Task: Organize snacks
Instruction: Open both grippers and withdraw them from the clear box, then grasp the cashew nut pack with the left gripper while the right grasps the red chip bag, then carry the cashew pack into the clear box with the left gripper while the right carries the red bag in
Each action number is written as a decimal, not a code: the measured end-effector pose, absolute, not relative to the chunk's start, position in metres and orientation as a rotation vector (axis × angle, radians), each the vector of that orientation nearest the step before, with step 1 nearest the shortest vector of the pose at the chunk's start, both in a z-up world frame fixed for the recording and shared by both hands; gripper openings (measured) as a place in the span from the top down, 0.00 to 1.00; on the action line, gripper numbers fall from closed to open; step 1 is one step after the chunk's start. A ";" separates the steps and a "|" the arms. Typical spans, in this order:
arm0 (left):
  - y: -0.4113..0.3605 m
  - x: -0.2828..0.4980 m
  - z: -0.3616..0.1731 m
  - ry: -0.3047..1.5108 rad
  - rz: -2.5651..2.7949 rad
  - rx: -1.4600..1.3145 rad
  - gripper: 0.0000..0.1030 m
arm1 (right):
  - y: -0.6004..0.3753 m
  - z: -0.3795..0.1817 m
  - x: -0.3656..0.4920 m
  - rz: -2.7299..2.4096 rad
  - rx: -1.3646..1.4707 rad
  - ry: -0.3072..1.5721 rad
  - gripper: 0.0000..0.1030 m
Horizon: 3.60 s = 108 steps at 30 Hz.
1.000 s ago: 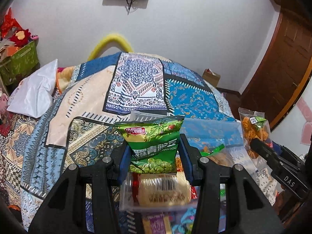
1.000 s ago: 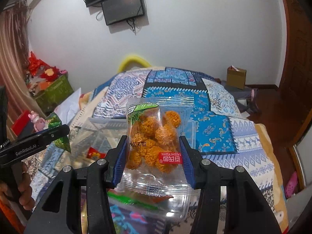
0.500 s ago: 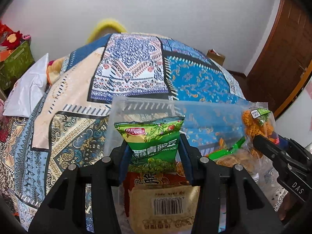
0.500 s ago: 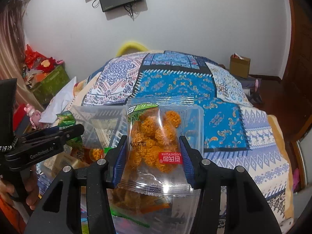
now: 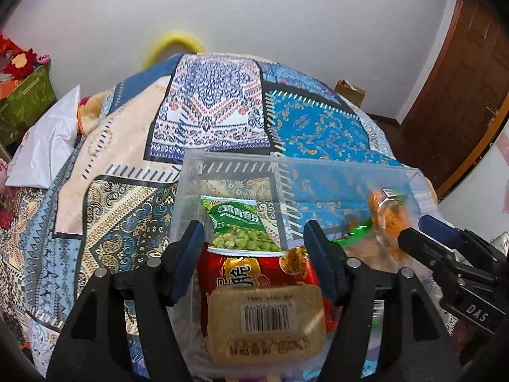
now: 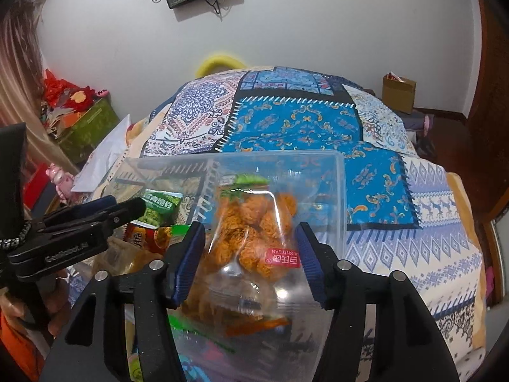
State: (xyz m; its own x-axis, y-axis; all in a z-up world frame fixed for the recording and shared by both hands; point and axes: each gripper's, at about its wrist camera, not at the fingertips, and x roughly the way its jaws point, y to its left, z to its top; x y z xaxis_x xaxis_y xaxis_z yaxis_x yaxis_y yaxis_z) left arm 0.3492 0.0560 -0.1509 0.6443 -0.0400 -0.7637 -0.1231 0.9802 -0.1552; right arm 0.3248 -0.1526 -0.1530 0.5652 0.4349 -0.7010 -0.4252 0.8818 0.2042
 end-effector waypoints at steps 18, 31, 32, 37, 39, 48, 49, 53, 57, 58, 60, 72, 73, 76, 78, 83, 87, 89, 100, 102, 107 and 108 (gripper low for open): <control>0.044 0.241 -0.066 0.751 -0.020 -0.161 0.30 | -0.161 -0.076 0.234 0.545 -0.071 0.644 0.43; 0.037 0.152 -0.092 0.856 -0.043 -0.136 0.29 | -0.170 -0.099 0.159 0.542 -0.145 0.645 0.32; 0.037 0.146 -0.097 0.867 -0.047 -0.136 0.29 | -0.172 -0.106 0.156 0.539 -0.143 0.662 0.32; 0.033 0.127 -0.125 0.927 -0.050 -0.144 0.29 | -0.184 -0.155 0.147 0.519 -0.102 0.808 0.32; 0.032 0.122 -0.133 0.950 -0.059 -0.168 0.29 | -0.186 -0.162 0.146 0.514 -0.096 0.832 0.32; 0.009 0.110 -0.157 0.977 -0.108 -0.216 0.30 | -0.199 -0.201 0.128 0.500 -0.053 0.927 0.32; 0.005 0.110 -0.158 0.979 -0.114 -0.214 0.30 | -0.199 -0.203 0.126 0.505 -0.047 0.933 0.33; -0.010 0.111 -0.166 1.002 -0.148 -0.189 0.39 | -0.200 -0.210 0.128 0.552 0.013 0.969 0.49; -0.016 0.116 -0.180 1.044 -0.158 -0.197 0.39 | -0.203 -0.210 0.132 0.583 0.070 0.981 0.66; -0.018 0.117 -0.184 1.056 -0.160 -0.199 0.39 | -0.203 -0.210 0.132 0.581 0.074 0.979 0.68; -0.022 0.119 -0.191 1.077 -0.171 -0.200 0.39 | -0.205 -0.208 0.130 0.584 0.079 0.968 0.70; -0.025 0.129 -0.202 1.061 -0.152 -0.204 0.51 | -0.209 -0.191 0.132 0.549 0.066 0.898 0.75; -0.025 0.128 -0.200 1.055 -0.152 -0.204 0.52 | -0.210 -0.190 0.133 0.546 0.066 0.894 0.75; -0.025 0.126 -0.193 1.034 -0.153 -0.202 0.54 | -0.213 -0.184 0.135 0.538 0.071 0.876 0.76; -0.025 0.124 -0.186 1.010 -0.160 -0.204 0.55 | -0.216 -0.180 0.136 0.535 0.078 0.864 0.76; -0.025 0.124 -0.169 0.961 -0.169 -0.204 0.55 | -0.218 -0.170 0.142 0.527 0.085 0.831 0.76; -0.019 0.128 -0.151 0.908 -0.163 -0.209 0.55 | -0.219 -0.158 0.148 0.523 0.089 0.801 0.76; -0.017 0.132 -0.143 0.886 -0.155 -0.208 0.55 | -0.218 -0.151 0.152 0.522 0.086 0.783 0.77; 0.012 0.170 -0.120 0.808 -0.091 -0.218 0.55 | -0.202 -0.114 0.186 0.531 0.082 0.670 0.76; 0.018 0.179 -0.115 0.796 -0.080 -0.217 0.55 | -0.196 -0.110 0.193 0.538 0.083 0.655 0.76; 0.029 0.206 -0.106 0.759 -0.064 -0.217 0.55 | -0.182 -0.103 0.211 0.557 0.101 0.629 0.77; 0.031 0.213 -0.105 0.753 -0.056 -0.217 0.55 | -0.178 -0.102 0.216 0.561 0.106 0.627 0.77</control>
State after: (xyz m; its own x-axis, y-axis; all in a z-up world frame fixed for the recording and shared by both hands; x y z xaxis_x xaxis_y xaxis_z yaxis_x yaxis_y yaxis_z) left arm 0.2135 0.0312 -0.1048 0.7292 -0.1286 -0.6721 -0.0270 0.9760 -0.2159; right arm 0.2159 -0.1778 -0.1024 0.6664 0.5276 -0.5268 -0.4653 0.8464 0.2592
